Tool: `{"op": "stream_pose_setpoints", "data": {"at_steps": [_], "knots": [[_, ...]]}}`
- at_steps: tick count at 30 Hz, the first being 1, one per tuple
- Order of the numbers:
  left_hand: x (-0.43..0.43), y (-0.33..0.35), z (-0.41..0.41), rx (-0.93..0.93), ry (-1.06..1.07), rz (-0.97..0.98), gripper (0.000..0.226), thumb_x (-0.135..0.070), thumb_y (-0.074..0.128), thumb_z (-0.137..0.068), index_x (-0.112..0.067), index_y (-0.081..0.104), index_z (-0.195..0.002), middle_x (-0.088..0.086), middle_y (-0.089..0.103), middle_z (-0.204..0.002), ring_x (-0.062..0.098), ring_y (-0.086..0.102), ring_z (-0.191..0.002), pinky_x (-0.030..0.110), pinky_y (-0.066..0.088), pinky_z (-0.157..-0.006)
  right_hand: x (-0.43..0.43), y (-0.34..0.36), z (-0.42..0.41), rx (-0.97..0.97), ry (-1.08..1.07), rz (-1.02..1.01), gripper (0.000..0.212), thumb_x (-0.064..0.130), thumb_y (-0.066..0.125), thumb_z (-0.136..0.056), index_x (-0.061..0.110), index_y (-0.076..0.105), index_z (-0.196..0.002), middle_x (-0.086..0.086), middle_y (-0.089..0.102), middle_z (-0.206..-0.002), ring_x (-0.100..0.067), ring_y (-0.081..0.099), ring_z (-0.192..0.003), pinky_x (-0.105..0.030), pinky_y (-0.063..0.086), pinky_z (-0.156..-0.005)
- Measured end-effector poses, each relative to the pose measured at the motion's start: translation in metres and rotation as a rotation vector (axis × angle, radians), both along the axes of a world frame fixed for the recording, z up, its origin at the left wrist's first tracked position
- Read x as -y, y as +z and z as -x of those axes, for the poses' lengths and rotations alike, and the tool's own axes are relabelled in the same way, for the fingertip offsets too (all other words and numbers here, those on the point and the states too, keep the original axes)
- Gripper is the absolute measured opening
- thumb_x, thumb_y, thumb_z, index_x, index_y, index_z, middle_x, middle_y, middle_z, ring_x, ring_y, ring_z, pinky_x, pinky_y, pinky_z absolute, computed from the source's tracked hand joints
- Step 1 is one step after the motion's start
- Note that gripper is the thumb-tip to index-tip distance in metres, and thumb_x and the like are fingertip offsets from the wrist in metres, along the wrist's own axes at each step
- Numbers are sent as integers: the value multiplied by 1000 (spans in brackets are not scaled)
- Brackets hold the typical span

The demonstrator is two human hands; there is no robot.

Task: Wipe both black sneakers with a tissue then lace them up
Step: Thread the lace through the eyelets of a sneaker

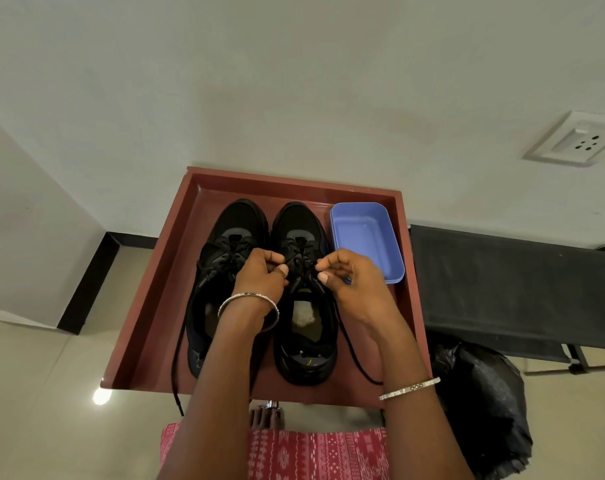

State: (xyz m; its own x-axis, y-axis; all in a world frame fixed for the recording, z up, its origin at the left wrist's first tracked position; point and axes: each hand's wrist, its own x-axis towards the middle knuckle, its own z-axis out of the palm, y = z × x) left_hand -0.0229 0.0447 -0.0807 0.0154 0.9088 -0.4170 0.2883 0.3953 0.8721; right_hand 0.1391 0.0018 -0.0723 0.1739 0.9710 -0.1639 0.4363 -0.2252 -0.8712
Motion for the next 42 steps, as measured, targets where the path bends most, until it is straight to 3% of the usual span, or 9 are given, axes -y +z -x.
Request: {"op": "stream_pose_setpoints", "data": {"at_steps": [7,12,16,20,24,27,32,37,42], "knots": [[8,13,9,-172,-344,15,46,-24,79,-85,-22,46,-116,-3,50,-95,13,52,-85,29,44,-80,-8,0,4,154,46,-49,11,13,75,-87,24,74,-87,6,72,-84,-8,65,-82,-23,54,-76],[7,12,7,-225,-353,-8,50,-22,82,-82,-21,46,-118,-5,48,-90,7,47,-76,21,38,-67,-7,2,10,274,135,-79,16,12,61,-96,27,60,-89,9,64,-89,-8,58,-80,-34,53,-73],[6,8,7,-190,-297,-8,49,-21,83,-81,-18,50,-116,-3,50,-90,9,48,-77,23,39,-68,-1,12,7,-21,144,-134,11,13,49,-103,21,55,-99,-2,62,-101,-19,56,-91,-34,49,-78],[6,4,7,-109,-232,6,44,-15,84,-78,-16,53,-109,0,52,-78,12,50,-68,24,40,-64,-3,3,3,-72,37,-81,12,14,53,-101,21,62,-98,7,65,-98,-14,62,-89,-37,54,-81],[3,0,10,-29,-220,50,40,-11,85,-77,-20,55,-101,0,54,-70,12,51,-62,30,43,-64,-4,0,1,50,63,-17,15,4,61,-95,16,69,-100,8,70,-97,2,63,-91,-10,48,-78],[1,0,10,-24,-238,51,40,-10,84,-77,-20,55,-103,0,54,-69,13,52,-63,30,44,-65,-7,0,5,128,51,-61,10,5,66,-92,14,70,-93,9,69,-87,8,60,-80,-3,43,-69],[3,-1,6,-40,-223,40,43,-8,84,-77,-17,55,-108,-1,53,-67,11,50,-58,27,43,-62,-8,-2,14,260,40,-92,7,18,59,-99,22,58,-93,7,66,-88,-10,60,-82,-29,50,-69],[4,-3,0,-52,-214,33,46,-8,84,-78,-14,54,-112,1,55,-68,11,50,-59,24,42,-61,-6,-4,16,180,-71,-121,7,19,60,-97,22,63,-91,7,67,-83,-13,62,-82,-43,55,-75],[0,-2,7,-47,-224,-16,26,-29,77,-87,-18,59,-103,3,58,-78,14,56,-68,30,50,-64,-6,-6,6,-169,-122,15,7,15,68,-93,19,72,-92,1,75,-90,-15,71,-90,-46,58,-89]]}}
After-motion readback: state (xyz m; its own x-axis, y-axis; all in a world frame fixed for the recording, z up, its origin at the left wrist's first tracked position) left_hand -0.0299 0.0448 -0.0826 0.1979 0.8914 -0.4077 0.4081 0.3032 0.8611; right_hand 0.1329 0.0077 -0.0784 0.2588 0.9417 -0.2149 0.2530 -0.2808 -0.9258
